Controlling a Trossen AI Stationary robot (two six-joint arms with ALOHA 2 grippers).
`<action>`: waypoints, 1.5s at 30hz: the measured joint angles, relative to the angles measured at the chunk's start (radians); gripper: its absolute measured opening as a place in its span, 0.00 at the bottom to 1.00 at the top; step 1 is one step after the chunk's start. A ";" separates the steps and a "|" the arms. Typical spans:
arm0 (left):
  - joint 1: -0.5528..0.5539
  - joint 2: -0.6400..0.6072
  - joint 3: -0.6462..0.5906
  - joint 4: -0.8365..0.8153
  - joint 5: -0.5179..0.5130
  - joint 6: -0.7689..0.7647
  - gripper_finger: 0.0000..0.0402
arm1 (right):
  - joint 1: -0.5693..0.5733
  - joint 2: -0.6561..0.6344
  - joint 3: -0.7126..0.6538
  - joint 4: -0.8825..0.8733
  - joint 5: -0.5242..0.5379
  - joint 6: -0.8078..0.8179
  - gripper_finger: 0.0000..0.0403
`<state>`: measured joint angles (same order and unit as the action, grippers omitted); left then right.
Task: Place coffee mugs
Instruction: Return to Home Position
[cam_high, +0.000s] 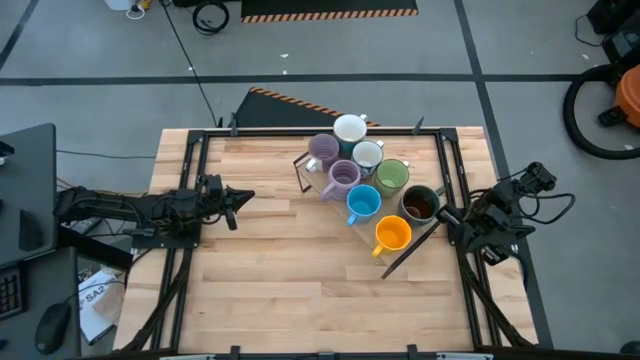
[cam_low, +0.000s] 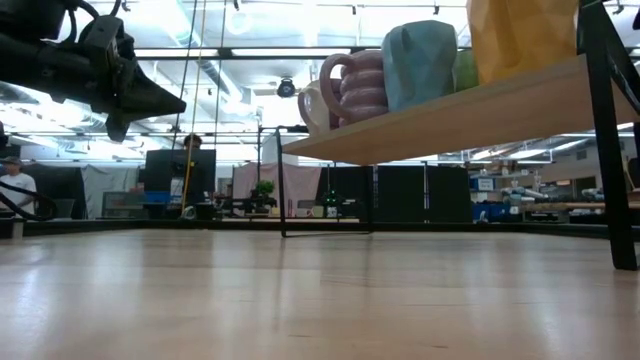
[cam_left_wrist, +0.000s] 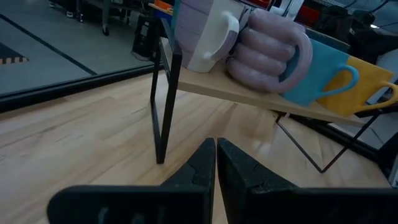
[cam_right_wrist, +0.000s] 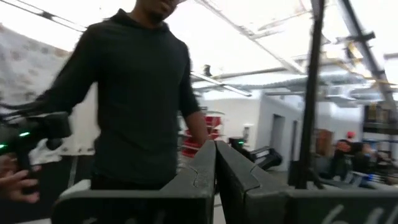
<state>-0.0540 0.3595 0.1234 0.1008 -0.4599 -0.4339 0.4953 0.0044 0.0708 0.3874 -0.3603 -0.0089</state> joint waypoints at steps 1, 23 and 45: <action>0.000 0.000 0.000 0.000 0.000 0.000 0.06 | 0.000 0.000 0.000 -0.001 0.023 -0.006 0.05; 0.000 0.000 0.000 0.005 0.001 -0.008 0.06 | 0.000 0.000 0.014 0.015 0.774 -0.467 0.05; 0.000 0.000 0.000 0.006 0.001 -0.009 0.06 | 0.000 0.000 0.015 0.129 1.041 -0.636 0.05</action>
<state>-0.0540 0.3594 0.1234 0.1066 -0.4587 -0.4431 0.4950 0.0044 0.0860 0.5160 0.6804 -0.6452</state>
